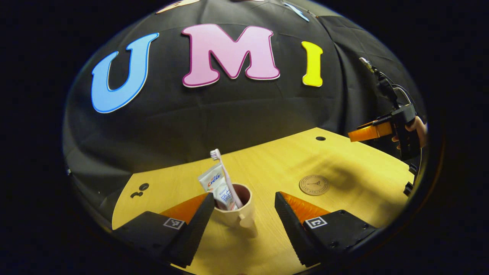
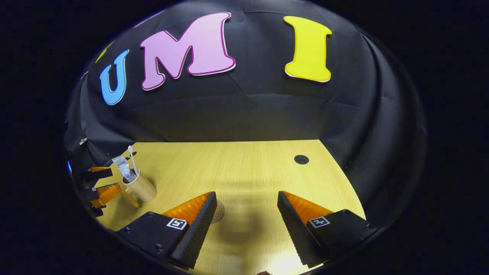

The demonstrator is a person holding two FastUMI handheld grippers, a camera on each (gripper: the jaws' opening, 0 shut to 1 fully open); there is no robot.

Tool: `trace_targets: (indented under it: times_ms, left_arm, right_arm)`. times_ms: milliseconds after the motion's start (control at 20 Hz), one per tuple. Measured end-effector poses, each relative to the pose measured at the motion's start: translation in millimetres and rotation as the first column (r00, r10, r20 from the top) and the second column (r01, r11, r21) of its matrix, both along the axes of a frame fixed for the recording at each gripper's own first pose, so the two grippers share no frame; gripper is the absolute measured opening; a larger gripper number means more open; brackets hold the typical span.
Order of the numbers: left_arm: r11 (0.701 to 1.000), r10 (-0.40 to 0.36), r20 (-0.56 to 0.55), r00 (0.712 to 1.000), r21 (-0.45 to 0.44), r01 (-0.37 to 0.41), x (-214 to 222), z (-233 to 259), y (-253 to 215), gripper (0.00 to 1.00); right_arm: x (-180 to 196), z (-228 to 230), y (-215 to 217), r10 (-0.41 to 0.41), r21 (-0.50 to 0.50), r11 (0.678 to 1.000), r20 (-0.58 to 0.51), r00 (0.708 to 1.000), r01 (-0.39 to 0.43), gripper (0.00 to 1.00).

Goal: Put the toothbrush and toothpaste on the desktop into the cup, then pick up the cup and place it on the coaster on the desktop.

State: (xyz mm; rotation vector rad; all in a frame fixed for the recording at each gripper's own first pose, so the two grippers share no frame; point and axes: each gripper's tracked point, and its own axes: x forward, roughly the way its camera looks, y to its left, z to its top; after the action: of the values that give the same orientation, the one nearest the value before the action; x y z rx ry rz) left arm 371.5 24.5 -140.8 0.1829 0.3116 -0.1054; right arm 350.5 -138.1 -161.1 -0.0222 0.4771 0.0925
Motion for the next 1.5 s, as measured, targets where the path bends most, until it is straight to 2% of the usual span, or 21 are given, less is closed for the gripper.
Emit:
trace_targets:
  times_ms: [200,350,550,700,950,1200,1300,1400,1500]
  left_arm:
    - [0.997,0.072,-0.166,0.983,0.020,-0.070,-4.7,-20.4,14.9,0.99]
    - [0.995,0.092,-0.292,0.952,-0.005,-0.098,-5.0,-36.6,15.4,0.99]
    - [0.979,0.177,-0.457,0.871,-0.010,-0.204,-4.9,-60.3,26.5,0.99]
    - [0.971,0.178,-0.544,0.820,-0.038,-0.235,-2.9,-72.4,22.2,1.00]
    - [0.972,0.173,-0.629,0.757,-0.013,-0.234,8.1,-84.0,18.1,1.00]
    - [0.968,0.194,-0.707,0.680,0.028,-0.248,16.4,-95.0,20.4,1.00]
    - [0.966,0.188,-0.740,0.646,0.019,-0.259,16.9,-101.6,18.0,0.97]
    - [0.964,0.178,-0.759,0.626,0.007,-0.266,19.5,-106.1,15.4,0.95]
    - [0.963,0.172,-0.772,0.612,0.001,-0.269,21.7,-109.9,11.8,0.86]
  right_arm:
    - [-19.6,-2.2,-16.2,-0.043,0.020,0.999,-0.005,0.999,0.043,0.98]
    - [-36.5,-16.8,-33.2,-0.074,0.031,0.997,-0.042,0.996,0.075,0.98]
    - [-51.8,-22.8,-65.3,-0.130,0.029,0.991,-0.059,0.990,0.132,0.98]
    - [-67.1,-30.4,-85.2,-0.182,0.043,0.982,-0.075,0.980,0.186,0.99]
    - [-95.8,-53.6,-102.0,-0.239,0.060,0.967,-0.133,0.962,0.248,0.98]
    - [-107.1,-62.3,-103.9,-0.260,0.071,0.959,-0.157,0.953,0.273,0.98]
    - [-108.2,-60.6,-105.2,-0.266,0.080,0.956,-0.155,0.951,0.281,0.98]
    - [-110.2,-61.6,-107.1,-0.273,0.096,0.952,-0.160,0.949,0.290,0.98]
    - [-113.9,-63.0,-110.8,-0.283,0.097,0.948,-0.169,0.944,0.302,0.98]
